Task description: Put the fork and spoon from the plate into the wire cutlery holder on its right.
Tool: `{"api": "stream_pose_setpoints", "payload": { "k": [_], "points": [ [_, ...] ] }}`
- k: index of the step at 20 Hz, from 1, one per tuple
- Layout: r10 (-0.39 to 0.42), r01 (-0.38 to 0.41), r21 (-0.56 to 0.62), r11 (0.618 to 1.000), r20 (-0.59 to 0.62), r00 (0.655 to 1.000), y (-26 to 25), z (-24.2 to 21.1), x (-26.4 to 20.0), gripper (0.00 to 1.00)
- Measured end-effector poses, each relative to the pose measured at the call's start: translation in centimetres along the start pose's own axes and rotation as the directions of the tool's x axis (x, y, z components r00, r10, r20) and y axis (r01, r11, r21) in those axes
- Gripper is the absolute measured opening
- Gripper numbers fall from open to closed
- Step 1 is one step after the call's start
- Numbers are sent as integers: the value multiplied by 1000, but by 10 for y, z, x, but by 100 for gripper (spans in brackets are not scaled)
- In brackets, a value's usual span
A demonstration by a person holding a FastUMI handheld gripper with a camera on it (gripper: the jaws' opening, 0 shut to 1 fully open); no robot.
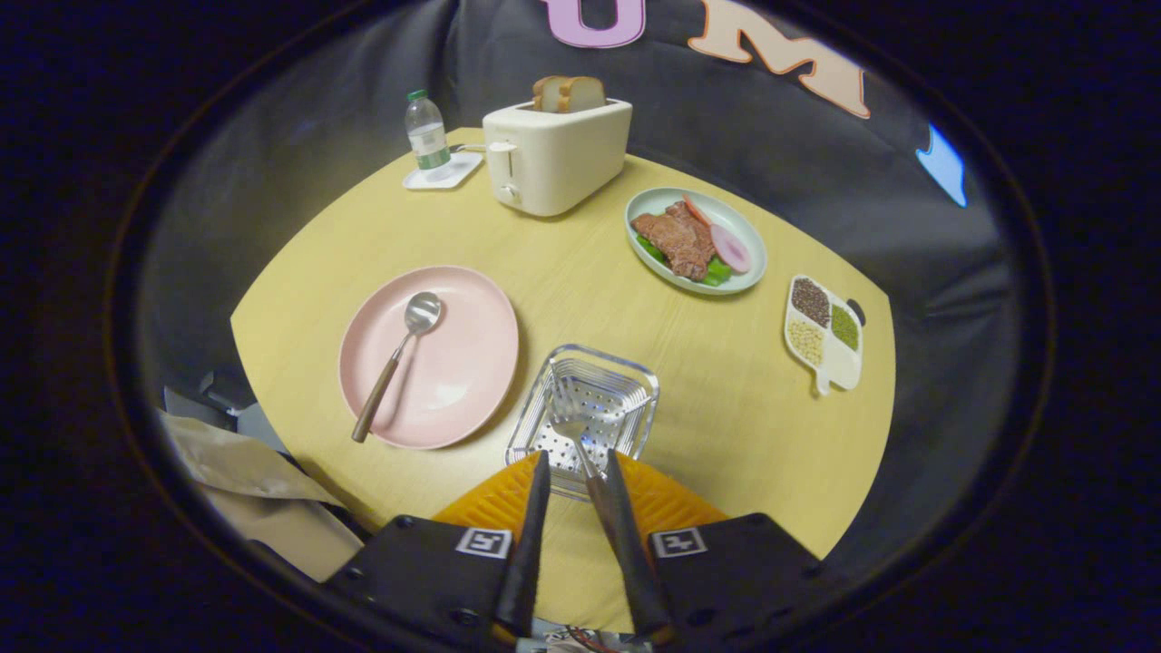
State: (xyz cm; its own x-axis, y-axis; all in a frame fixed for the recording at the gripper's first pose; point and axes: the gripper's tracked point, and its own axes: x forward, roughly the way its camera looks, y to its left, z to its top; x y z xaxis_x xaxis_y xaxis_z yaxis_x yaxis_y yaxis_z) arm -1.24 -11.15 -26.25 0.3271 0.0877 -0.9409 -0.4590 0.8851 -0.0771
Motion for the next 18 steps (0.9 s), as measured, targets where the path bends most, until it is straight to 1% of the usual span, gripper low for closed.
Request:
{"api": "stream_pose_setpoints", "payload": {
  "k": [2, 5, 9, 11, 13, 15, 18],
  "points": [
    [-13, 11, 30, 999, 46, 999, 5, 9, -6, 71],
    [-40, 30, 64, 997, 169, 985, 19, 30, -20, 96],
    [-74, 36, 122, 992, 323, 944, 54, 52, -34, 98],
    [-84, 28, 154, 988, 374, 924, 75, 57, -35, 98],
    [-89, 16, 184, 983, 397, 914, 96, 55, -32, 98],
    [-94, 9, 210, 978, 398, 913, 113, 53, -21, 98],
    [-127, 37, 226, 973, 398, 908, 130, 50, -4, 97]
  ]
}}
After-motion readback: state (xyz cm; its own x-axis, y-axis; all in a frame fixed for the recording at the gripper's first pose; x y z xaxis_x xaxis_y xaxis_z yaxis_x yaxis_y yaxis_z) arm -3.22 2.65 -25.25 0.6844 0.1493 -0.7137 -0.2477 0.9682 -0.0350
